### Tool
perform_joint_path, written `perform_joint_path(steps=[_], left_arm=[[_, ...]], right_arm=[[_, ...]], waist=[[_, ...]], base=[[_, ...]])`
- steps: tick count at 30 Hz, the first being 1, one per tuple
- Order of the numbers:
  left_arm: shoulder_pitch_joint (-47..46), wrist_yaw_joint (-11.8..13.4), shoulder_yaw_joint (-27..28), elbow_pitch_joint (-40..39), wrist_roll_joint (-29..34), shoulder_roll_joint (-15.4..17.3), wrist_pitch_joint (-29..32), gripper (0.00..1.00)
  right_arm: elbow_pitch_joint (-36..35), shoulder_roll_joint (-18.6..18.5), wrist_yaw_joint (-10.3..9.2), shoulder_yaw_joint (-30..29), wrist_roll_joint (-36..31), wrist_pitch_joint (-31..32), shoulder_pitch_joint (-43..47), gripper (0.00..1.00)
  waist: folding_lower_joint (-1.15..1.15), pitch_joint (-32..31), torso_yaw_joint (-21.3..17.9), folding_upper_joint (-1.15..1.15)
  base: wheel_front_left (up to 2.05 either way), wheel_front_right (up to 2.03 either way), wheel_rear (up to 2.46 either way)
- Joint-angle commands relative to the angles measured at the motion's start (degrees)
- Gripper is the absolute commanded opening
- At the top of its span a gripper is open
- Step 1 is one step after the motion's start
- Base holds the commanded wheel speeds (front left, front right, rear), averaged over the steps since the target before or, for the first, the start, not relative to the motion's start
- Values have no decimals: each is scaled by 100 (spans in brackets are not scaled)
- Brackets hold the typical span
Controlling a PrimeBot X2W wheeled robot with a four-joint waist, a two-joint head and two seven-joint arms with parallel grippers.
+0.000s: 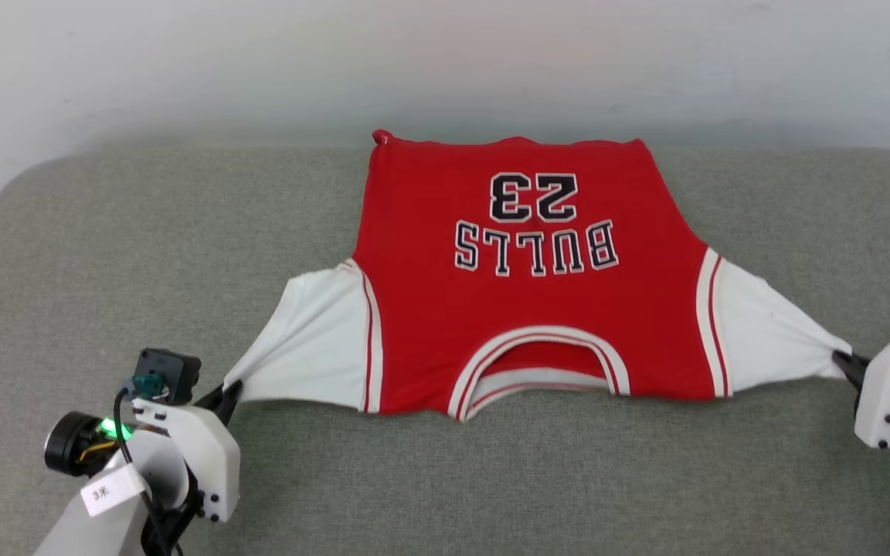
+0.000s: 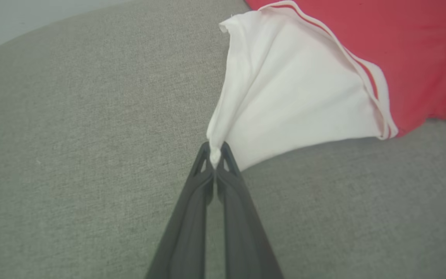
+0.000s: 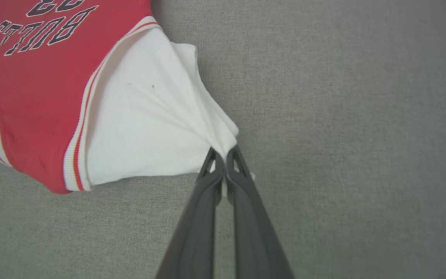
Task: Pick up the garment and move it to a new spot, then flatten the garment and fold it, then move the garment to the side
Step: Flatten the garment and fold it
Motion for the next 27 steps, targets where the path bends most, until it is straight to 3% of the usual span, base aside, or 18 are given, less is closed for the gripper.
perform_joint_path(steps=[1, 9, 16, 27], left_arm=[[120, 14, 19, -11, -19, 75, 29, 0], [1097, 80, 19, -789, -329, 355, 584, 0], [2032, 110, -54, -1825, -664, 672, 1362, 0], [2311, 308, -237, -3204, -679, 741, 1907, 0]], right_arm=[[0, -115, -12, -51, 23, 11, 144, 0], [-708, -306, -13, -544, 331, 450, 1299, 0], [-1544, -376, -12, -1112, 387, 1212, 2263, 0], [-2731, 11, -12, -1977, -129, 2057, 2990, 0]], waist=[[1, -130, 23, 0], [1, -468, 62, 0], [1, -512, 75, 0], [1, -163, 124, 0]], base=[[0, 0, 0], [0, 0, 0], [0, 0, 0], [0, 0, 0]])
